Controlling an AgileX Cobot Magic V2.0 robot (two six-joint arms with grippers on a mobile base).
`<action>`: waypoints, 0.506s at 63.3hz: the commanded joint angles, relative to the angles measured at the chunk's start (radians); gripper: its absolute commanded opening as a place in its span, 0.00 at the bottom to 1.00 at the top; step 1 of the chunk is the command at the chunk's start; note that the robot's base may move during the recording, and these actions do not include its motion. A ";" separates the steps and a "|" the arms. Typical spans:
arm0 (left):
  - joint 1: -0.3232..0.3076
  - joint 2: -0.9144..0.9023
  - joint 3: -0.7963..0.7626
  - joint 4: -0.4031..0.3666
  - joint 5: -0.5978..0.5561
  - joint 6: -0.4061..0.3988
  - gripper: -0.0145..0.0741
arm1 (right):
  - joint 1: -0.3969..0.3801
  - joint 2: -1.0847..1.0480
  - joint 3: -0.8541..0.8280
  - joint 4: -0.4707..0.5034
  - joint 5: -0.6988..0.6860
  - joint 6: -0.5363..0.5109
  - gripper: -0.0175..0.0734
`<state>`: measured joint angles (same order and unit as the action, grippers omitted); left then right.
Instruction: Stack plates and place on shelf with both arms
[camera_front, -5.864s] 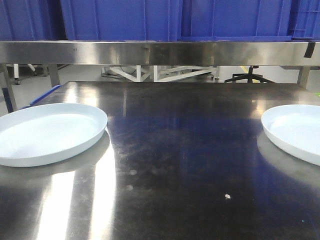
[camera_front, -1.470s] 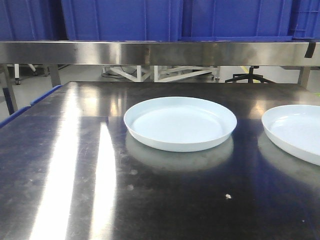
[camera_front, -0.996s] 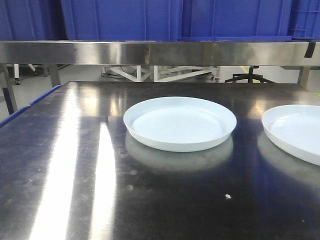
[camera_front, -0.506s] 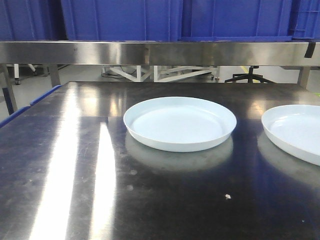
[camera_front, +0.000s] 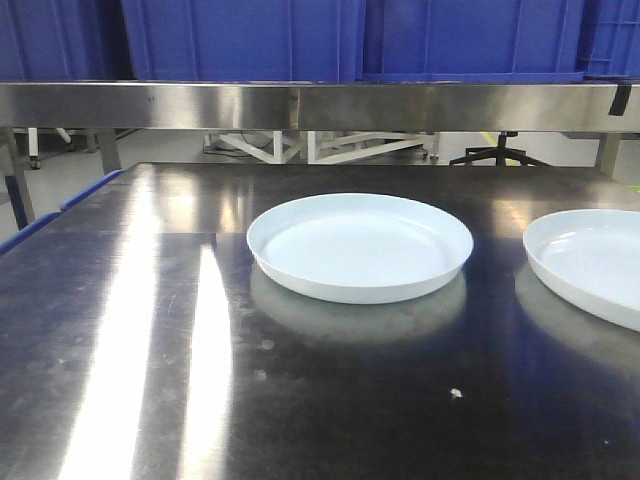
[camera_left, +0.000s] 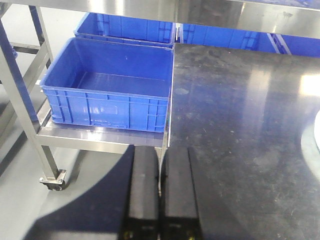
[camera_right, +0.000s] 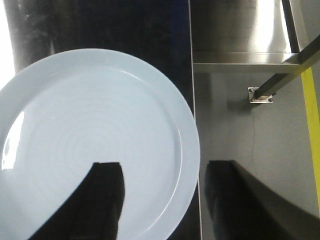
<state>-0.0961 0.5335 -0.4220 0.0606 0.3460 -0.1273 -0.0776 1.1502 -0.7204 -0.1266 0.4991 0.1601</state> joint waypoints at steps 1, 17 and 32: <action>-0.001 0.001 -0.029 -0.006 -0.076 -0.008 0.26 | -0.003 -0.003 -0.036 -0.007 -0.064 -0.001 0.72; -0.001 0.001 -0.029 -0.006 -0.076 -0.008 0.26 | -0.032 0.046 -0.038 -0.008 -0.133 -0.001 0.70; -0.001 0.001 -0.029 -0.006 -0.076 -0.008 0.26 | -0.140 0.103 -0.038 -0.007 -0.194 -0.001 0.62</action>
<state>-0.0961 0.5335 -0.4220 0.0606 0.3460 -0.1273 -0.1833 1.2519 -0.7249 -0.1266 0.3863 0.1601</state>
